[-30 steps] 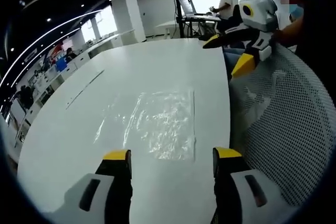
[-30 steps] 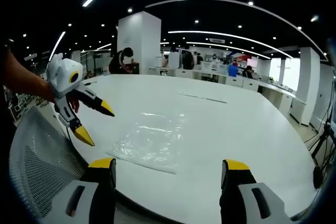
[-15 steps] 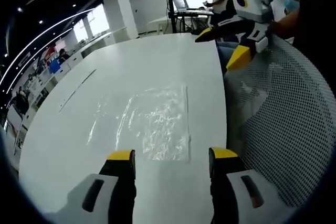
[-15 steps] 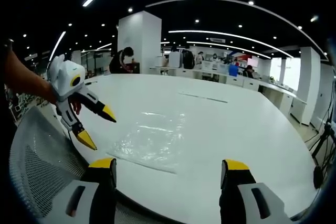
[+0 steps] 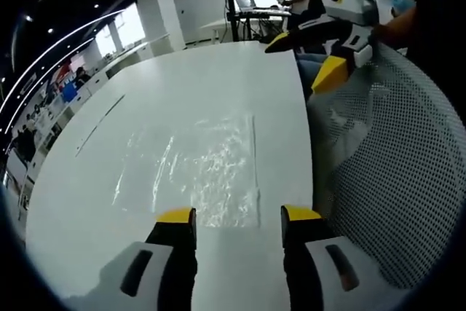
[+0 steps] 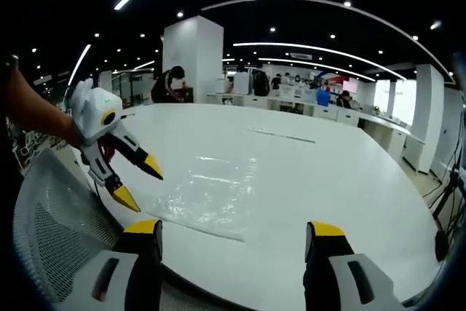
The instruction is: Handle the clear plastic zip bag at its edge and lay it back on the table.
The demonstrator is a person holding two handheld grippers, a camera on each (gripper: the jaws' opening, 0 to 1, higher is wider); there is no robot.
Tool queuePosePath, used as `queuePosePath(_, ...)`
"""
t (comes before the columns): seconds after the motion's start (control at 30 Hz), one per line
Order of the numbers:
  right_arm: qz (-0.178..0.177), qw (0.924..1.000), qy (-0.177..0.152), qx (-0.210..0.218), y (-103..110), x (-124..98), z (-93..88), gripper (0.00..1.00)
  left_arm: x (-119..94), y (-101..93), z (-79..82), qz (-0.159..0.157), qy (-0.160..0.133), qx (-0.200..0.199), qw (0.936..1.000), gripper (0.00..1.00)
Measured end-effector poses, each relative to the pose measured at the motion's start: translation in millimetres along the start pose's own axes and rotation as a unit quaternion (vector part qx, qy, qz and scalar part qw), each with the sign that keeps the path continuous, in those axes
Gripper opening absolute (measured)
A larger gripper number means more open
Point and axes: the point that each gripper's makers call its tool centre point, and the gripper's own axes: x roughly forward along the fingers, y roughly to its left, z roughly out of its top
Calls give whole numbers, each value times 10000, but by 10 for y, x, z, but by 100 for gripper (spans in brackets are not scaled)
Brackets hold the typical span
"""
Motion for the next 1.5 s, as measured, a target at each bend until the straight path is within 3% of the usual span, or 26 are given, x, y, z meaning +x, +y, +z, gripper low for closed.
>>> queuePosePath(1.07,-5,10000,-7,40,-12,4,-9,77,183,-50,-165,-208,271,-69,9994,23)
queuePosePath(1.4,-26,10000,-6,46,-20,0,-14,76,236,-74,-189,-294,442,12,9986,20)
queuePosePath(1.5,-31,10000,-13,54,-29,1,-21,76,248,-60,-189,-313,467,-135,9983,19)
